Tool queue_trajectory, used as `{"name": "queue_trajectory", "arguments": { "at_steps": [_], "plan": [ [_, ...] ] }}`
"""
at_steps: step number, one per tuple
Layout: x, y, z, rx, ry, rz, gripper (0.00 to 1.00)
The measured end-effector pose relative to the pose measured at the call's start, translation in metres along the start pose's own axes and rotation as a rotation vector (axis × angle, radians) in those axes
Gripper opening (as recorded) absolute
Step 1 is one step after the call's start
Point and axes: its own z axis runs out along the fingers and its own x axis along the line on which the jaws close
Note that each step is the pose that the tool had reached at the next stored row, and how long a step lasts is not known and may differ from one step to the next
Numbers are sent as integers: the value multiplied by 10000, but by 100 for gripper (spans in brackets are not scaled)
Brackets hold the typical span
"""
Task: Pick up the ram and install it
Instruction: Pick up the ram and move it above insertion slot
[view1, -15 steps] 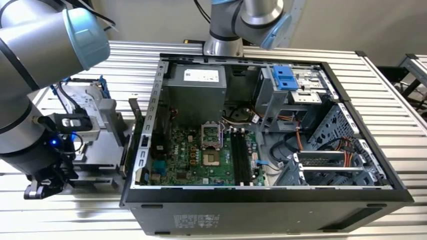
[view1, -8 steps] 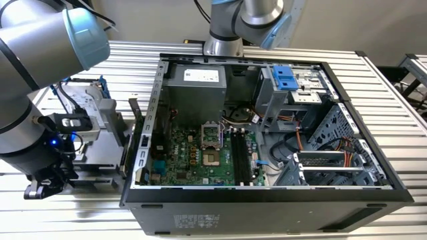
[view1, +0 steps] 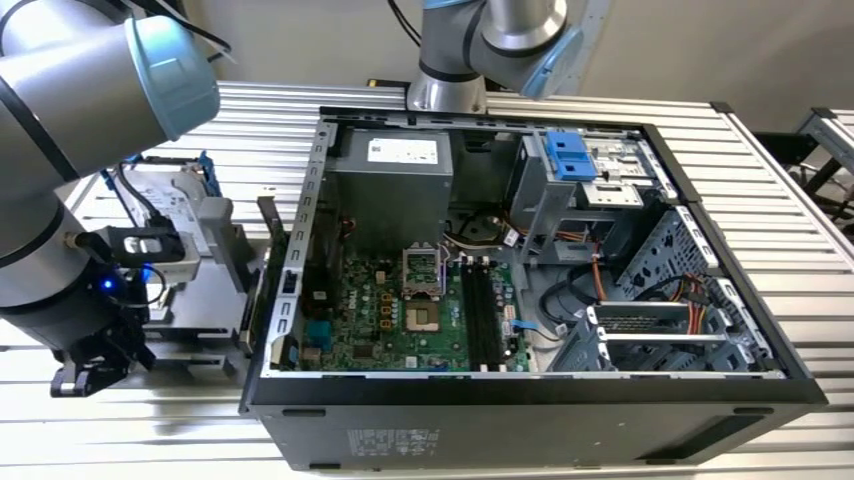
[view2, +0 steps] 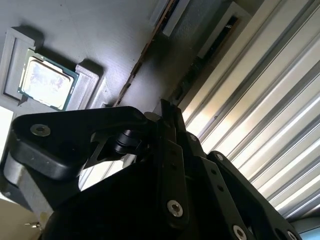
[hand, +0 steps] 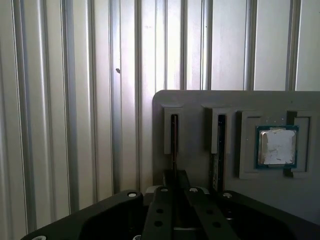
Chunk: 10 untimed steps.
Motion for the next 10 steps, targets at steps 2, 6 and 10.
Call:
{"name": "queue_trajectory", "arguments": {
  "at_steps": [2,6,10],
  "plan": [
    [0,0,0,0,-1,0,0],
    [0,1,-1,-2,1,0,0],
    [0,1,0,-1,0,0,0]
  ]
}}
